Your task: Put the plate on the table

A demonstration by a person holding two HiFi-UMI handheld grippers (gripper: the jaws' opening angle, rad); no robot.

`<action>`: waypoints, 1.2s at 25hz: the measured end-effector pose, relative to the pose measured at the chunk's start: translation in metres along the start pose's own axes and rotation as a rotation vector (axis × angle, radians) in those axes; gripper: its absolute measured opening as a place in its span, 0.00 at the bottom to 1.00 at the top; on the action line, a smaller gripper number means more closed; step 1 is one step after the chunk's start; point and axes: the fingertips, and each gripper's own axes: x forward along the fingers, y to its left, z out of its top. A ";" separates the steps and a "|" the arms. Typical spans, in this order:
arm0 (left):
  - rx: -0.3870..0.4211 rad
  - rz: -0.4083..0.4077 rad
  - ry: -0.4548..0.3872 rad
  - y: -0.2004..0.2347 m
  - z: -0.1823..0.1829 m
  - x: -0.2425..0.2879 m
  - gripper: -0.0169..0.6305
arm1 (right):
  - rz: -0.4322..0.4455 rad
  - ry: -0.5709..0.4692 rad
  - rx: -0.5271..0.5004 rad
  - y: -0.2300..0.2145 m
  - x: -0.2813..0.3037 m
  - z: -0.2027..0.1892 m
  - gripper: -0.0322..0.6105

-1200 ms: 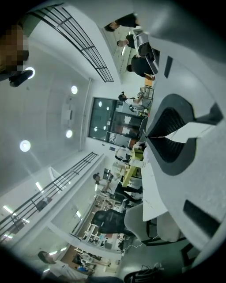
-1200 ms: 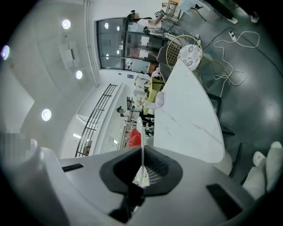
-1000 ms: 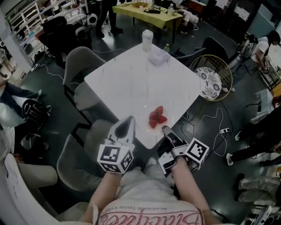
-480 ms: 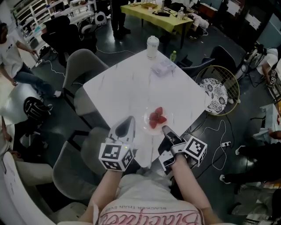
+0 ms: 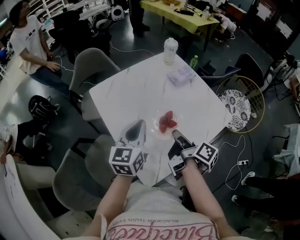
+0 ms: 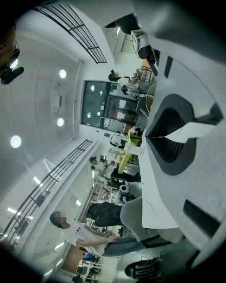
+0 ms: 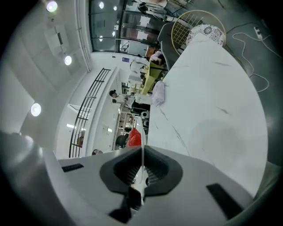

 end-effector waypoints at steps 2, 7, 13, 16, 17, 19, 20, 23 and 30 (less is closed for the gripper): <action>-0.001 0.010 0.010 0.003 -0.005 0.005 0.03 | -0.002 0.007 0.001 -0.004 0.007 0.005 0.07; -0.008 0.019 0.049 0.013 -0.019 0.024 0.03 | -0.012 0.028 -0.018 -0.018 0.035 0.016 0.07; -0.026 0.023 0.103 0.030 -0.037 0.045 0.03 | -0.096 0.035 -0.048 -0.057 0.076 0.021 0.07; 0.001 0.020 0.128 0.038 -0.048 0.056 0.03 | -0.131 0.031 -0.071 -0.072 0.091 0.025 0.07; 0.012 0.019 0.138 0.041 -0.052 0.060 0.03 | -0.134 0.035 -0.075 -0.076 0.095 0.025 0.07; 0.024 0.020 0.155 0.046 -0.060 0.066 0.03 | -0.143 0.046 -0.093 -0.082 0.104 0.026 0.07; 0.025 0.022 0.160 0.048 -0.062 0.069 0.03 | -0.154 0.053 -0.110 -0.086 0.108 0.026 0.07; 0.010 0.034 0.168 0.054 -0.068 0.077 0.03 | -0.214 0.088 -0.176 -0.101 0.120 0.025 0.07; -0.001 0.048 0.192 0.065 -0.076 0.085 0.03 | -0.337 0.132 -0.326 -0.124 0.136 0.024 0.07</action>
